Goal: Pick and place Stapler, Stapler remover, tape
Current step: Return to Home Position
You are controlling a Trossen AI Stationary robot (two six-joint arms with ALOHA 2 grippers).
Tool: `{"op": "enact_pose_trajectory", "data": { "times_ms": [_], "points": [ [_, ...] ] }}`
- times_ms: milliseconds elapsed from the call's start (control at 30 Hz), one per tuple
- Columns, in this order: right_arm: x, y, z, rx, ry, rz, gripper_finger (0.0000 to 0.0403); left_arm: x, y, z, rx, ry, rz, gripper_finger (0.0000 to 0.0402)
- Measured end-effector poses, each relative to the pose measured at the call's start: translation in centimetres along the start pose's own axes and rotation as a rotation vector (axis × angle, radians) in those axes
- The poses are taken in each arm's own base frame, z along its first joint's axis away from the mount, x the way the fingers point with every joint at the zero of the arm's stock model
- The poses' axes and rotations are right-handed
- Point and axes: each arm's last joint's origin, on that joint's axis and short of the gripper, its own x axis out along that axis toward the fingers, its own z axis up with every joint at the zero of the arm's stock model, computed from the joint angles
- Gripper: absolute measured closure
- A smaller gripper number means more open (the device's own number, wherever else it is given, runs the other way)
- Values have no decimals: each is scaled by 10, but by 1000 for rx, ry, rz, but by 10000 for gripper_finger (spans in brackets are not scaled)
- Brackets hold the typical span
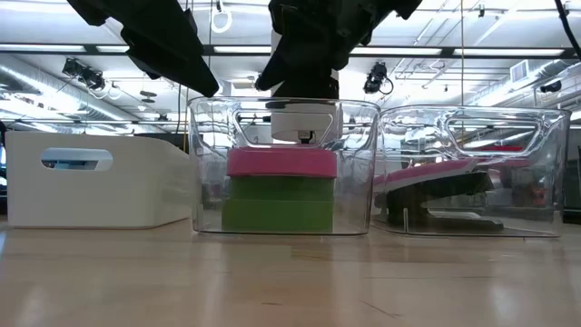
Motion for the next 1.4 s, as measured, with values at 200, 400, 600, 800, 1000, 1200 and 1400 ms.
{"op": "enact_pose_trajectory", "data": {
  "times_ms": [200, 400, 600, 800, 1000, 1200, 1400],
  "points": [
    [-10, 7, 8, -39, -43, 137, 227, 0, 0, 0, 20, 0, 1, 177],
    [-51, 12, 24, -69, -168, 148, 242, -5, 9, 14, 199, -43, 32, 177],
    [-104, 22, 45, -122, -423, 143, 253, -35, 23, 54, 284, -180, 80, 177],
    [-136, 32, 59, -140, -618, 224, 255, -61, 32, 96, 236, -332, 118, 177],
    [-150, 38, 74, -151, -837, 285, 255, -79, 33, 124, 50, -425, 67, 177],
    [-152, 38, 76, -153, -878, 296, 255, -87, 36, 140, -27, -504, 49, 177],
    [-150, 33, 77, -147, -868, 276, 255, -83, 54, 148, -63, -524, 96, 177]
  ]
}}
